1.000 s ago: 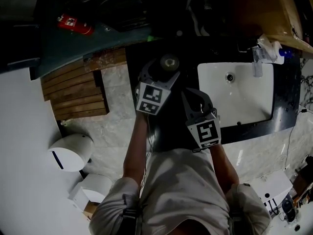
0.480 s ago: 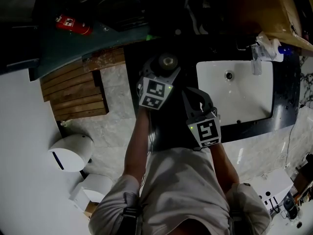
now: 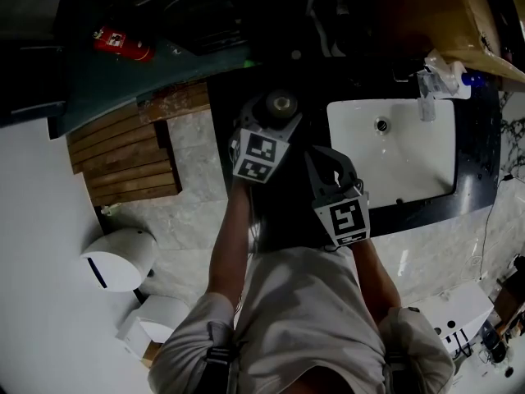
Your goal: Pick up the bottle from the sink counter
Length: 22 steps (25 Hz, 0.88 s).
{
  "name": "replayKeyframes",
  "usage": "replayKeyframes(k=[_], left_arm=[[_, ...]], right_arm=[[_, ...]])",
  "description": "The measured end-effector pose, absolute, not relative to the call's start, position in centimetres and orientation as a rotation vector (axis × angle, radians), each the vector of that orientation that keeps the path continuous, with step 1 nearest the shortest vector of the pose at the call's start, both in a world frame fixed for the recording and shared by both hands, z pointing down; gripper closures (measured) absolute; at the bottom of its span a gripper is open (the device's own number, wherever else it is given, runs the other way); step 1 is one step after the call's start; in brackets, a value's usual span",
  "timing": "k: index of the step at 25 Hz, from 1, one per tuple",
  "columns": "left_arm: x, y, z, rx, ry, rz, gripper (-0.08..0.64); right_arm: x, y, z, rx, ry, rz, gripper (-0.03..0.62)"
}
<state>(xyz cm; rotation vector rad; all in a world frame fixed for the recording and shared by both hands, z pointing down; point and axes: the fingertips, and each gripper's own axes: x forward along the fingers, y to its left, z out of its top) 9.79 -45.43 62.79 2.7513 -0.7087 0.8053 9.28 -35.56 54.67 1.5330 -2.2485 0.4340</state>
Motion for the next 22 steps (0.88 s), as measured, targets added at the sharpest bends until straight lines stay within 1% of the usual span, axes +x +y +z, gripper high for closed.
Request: replayKeyframes(k=[12, 22], left_arm=[[8.9, -43.6, 60.7, 2.755, -0.729, 0.719, 0.235], [7.0, -40.6, 54.4, 2.802, -0.750, 0.614, 0.235]], right_arm=[[9.5, -33.6, 53.3, 1.590, -2.213, 0.380, 0.597], [10.6, -32.6, 49.0, 1.721, -2.264, 0.278, 0.597]])
